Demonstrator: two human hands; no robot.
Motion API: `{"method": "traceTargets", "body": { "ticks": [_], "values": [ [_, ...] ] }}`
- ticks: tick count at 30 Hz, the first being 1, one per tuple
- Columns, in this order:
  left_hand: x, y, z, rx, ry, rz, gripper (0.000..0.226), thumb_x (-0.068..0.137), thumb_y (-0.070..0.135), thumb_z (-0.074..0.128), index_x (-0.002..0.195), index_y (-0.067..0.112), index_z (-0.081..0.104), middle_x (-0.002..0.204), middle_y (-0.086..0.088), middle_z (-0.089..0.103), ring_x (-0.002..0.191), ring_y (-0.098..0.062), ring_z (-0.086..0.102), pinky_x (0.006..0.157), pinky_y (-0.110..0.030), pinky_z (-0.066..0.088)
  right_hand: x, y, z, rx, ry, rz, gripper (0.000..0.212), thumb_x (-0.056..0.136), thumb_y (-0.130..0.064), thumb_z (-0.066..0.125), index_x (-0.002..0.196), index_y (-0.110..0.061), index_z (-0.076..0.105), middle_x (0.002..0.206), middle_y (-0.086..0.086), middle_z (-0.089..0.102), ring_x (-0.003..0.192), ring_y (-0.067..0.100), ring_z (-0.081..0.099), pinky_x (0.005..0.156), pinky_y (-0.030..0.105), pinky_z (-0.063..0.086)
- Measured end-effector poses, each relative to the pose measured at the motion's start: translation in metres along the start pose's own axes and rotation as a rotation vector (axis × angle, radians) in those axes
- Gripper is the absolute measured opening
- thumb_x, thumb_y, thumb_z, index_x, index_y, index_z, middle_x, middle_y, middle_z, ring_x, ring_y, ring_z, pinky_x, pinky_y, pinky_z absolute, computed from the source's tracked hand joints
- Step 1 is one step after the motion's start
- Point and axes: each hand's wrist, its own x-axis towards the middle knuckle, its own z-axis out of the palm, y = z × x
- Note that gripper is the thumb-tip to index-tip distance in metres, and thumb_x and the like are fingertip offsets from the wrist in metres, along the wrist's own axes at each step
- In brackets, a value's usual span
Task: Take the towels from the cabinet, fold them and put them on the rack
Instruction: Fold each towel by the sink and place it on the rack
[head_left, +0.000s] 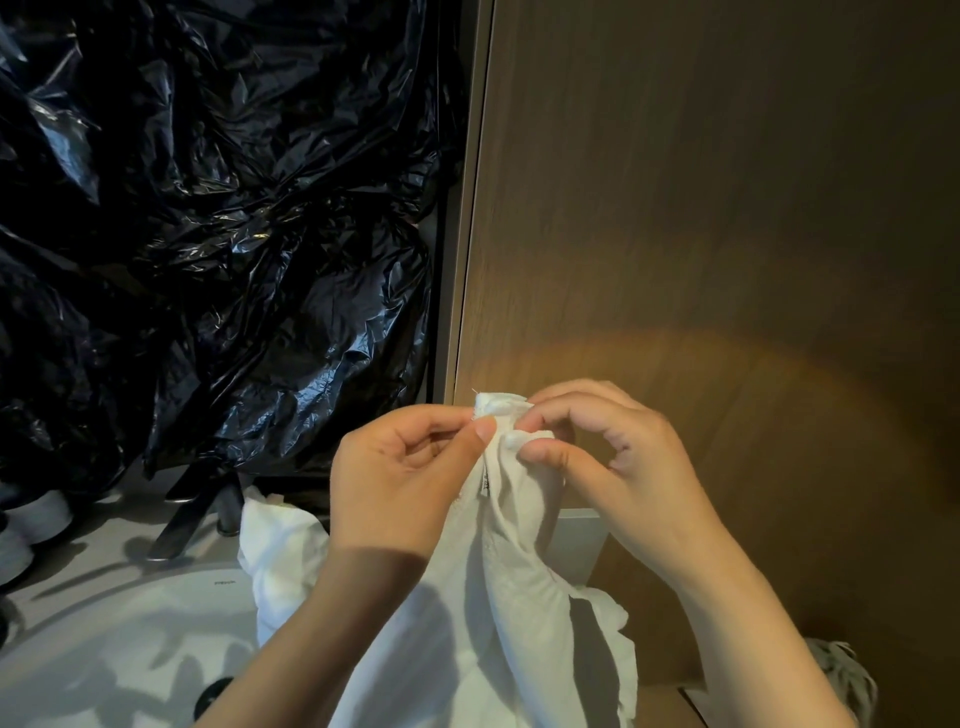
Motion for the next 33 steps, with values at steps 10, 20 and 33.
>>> {"method": "traceTargets", "body": {
  "ticks": [10, 20, 33],
  "values": [
    [-0.007, 0.000, 0.010, 0.082, -0.022, 0.110, 0.010, 0.073, 0.013, 0.078, 0.080, 0.021, 0.078, 0.078, 0.003, 0.075, 0.070, -0.006, 0.071, 0.064, -0.012, 0.052, -0.004, -0.006, 0.004, 0.232, 0.110, 0.112, 0.012, 0.083, -0.040, 0.069, 0.080, -0.028, 0.071, 0.091, -0.011, 0.063, 0.096, 0.015, 0.061, 0.079, 0.024, 0.052],
    [-0.017, 0.001, 0.009, -0.011, -0.120, 0.048, 0.020, 0.076, 0.025, 0.074, 0.089, 0.010, 0.075, 0.080, -0.001, 0.076, 0.075, -0.012, 0.072, 0.068, -0.017, 0.055, -0.009, -0.006, 0.013, 0.405, 0.211, 0.152, 0.009, 0.086, -0.021, 0.071, 0.078, -0.022, 0.067, 0.074, -0.013, 0.063, 0.071, 0.001, 0.056, 0.061, 0.012, 0.044],
    [0.047, 0.031, -0.015, 0.100, -0.016, 0.151, 0.003, 0.077, 0.019, 0.076, 0.079, 0.021, 0.076, 0.066, 0.005, 0.072, 0.058, -0.004, 0.062, 0.059, -0.015, 0.051, 0.014, 0.009, -0.031, -0.104, 0.072, 0.072, 0.033, 0.082, -0.069, 0.052, 0.086, -0.038, 0.061, 0.091, -0.022, 0.064, 0.089, 0.006, 0.062, 0.067, 0.023, 0.052]
  ]
}}
